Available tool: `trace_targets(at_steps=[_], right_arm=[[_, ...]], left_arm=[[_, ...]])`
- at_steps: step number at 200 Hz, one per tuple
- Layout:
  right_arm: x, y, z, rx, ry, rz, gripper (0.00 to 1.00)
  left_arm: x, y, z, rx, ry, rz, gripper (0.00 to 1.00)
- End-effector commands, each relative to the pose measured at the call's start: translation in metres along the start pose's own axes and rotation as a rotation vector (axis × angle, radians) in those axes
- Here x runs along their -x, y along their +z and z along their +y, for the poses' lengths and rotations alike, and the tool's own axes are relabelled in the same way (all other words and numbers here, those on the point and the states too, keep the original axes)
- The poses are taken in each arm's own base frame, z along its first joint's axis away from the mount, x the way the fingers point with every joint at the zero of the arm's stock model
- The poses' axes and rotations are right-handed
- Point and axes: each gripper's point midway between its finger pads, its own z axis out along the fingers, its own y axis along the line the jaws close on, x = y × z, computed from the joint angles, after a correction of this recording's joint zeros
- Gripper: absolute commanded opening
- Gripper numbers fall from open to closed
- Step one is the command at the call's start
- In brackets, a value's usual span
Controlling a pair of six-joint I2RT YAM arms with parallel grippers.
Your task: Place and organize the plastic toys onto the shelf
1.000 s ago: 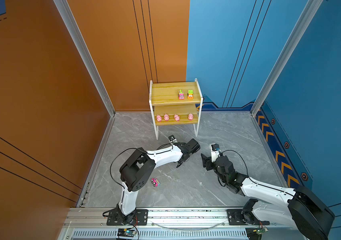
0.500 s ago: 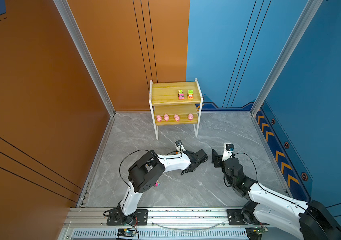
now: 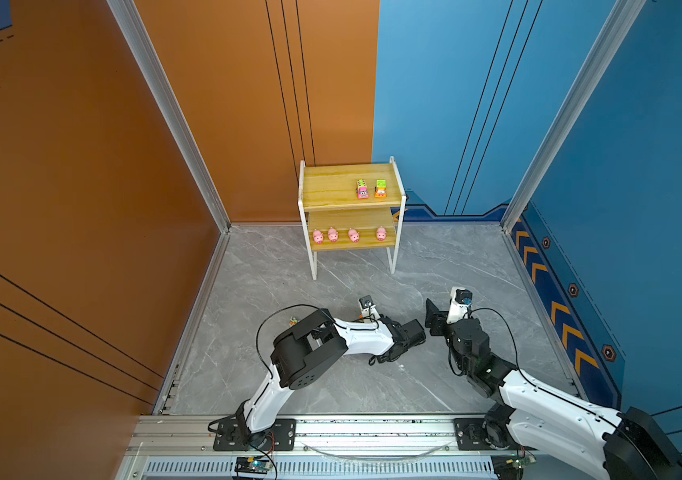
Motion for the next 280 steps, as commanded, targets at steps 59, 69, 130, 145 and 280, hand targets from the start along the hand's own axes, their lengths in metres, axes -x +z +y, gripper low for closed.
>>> trace_targets(at_steps=[59,69,130,145,280], right_arm=[[0.003,-0.005,-0.013,-0.043,0.032,-0.033,0.72],[0.003,-0.005,-0.012,-0.040,0.031,-0.032,0.72],[0.009,-0.008,-0.002,0.013,0.027,-0.017,0.73],[0.009,-0.008,0.001,0.026,0.021,-0.002,0.73],[-0.063,-0.006,0.122,0.027,0.048,0.535,0.70]], left_arm=[[-0.009,-0.019,0.004,-0.013,0.032,-0.062,0.74],[0.001,-0.023,0.007,-0.017,0.032,-0.078,0.80],[0.046,-0.012,0.030,-0.133,0.098,0.110,0.99],[0.045,-0.011,0.034,-0.209,0.112,0.182,0.99],[0.051,-0.017,0.071,-0.476,0.155,0.564,0.98]])
